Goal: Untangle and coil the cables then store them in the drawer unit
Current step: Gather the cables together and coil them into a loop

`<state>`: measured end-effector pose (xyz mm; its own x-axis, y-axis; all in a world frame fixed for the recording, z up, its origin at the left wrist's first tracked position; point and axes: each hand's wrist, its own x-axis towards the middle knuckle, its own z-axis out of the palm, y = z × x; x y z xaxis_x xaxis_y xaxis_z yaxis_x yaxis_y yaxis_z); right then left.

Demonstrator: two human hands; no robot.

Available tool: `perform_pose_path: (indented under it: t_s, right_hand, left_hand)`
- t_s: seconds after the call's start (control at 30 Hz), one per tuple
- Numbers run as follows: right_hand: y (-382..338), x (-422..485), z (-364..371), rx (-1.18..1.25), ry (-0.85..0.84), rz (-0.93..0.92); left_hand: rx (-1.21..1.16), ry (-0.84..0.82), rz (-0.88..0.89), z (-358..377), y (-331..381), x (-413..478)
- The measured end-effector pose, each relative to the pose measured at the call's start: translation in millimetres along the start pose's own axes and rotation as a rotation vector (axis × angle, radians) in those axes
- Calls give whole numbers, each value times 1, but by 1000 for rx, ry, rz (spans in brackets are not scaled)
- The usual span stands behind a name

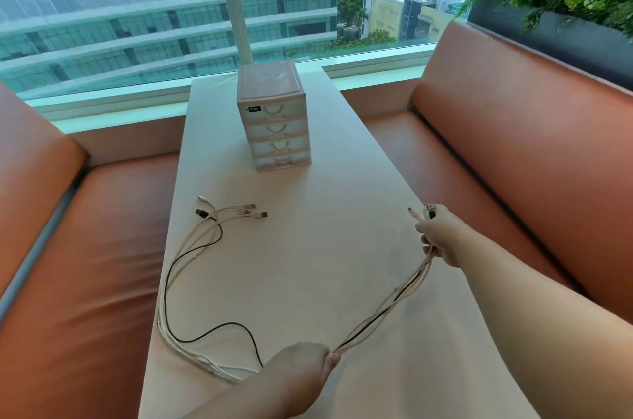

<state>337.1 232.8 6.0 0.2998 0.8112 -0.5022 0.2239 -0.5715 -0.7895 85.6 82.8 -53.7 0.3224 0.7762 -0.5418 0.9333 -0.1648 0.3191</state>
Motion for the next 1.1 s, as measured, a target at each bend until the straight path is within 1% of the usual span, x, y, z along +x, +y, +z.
perform_pose_path:
  t_s: [0.17,0.33,0.37,0.47,0.53,0.57,0.6,0.63,0.67,0.73,0.8,0.87,0.9,0.97,1.0,1.03,1.1]
  right_hand:
    - [13,13,3,45,-16,9]
    - [29,23,3,29,-66,2]
    - [33,25,2,-15,-66,-1]
    - [39,24,-2,-269,-68,-60]
    - [41,18,-3,-475,-47,-135]
    - [42,13,-1,-584,9,-186]
    - [43,5,2,-665,62,-252]
    - [45,-3,8,-703,78,-327]
    - [46,-15,15,-709,32,-384]
    - [52,-40,33,-746,-173,-516]
    - [60,-67,53,-883,-407,-699]
    - [70,-90,71,-1034,-528,-875]
    - [77,-97,79,-1133,-542,-923]
    - [89,-100,93,-1271,-478,-919]
    - [94,-99,98,-1282,-443,-908]
    - [97,-98,102,-1261,-410,-945]
    - [102,-92,103,-1215,-321,-1082]
  left_hand:
    - [-8,-16,-34,1,-3,6]
    - [-3,-28,-43,2,-3,10]
    - [-5,-33,-45,2,-3,11]
    - [-7,-39,-44,3,-5,13]
    - [-15,-42,-40,3,-5,14]
    - [-18,-41,-38,3,-6,15]
    - [-21,-39,-35,3,-6,15]
    - [-23,-39,-32,4,-6,15]
    - [-24,-38,-29,4,-6,15]
    - [-27,-29,-21,3,-6,14]
    - [-43,-14,-17,1,-6,14]
    - [-67,11,-22,-3,-5,14]
    - [-88,22,-25,-5,-4,13]
    - [-149,35,-26,-10,-2,11]
    - [-176,47,-20,-13,-1,9]
    - [-202,62,-9,-16,0,6]
    - [-253,93,30,-21,0,1]
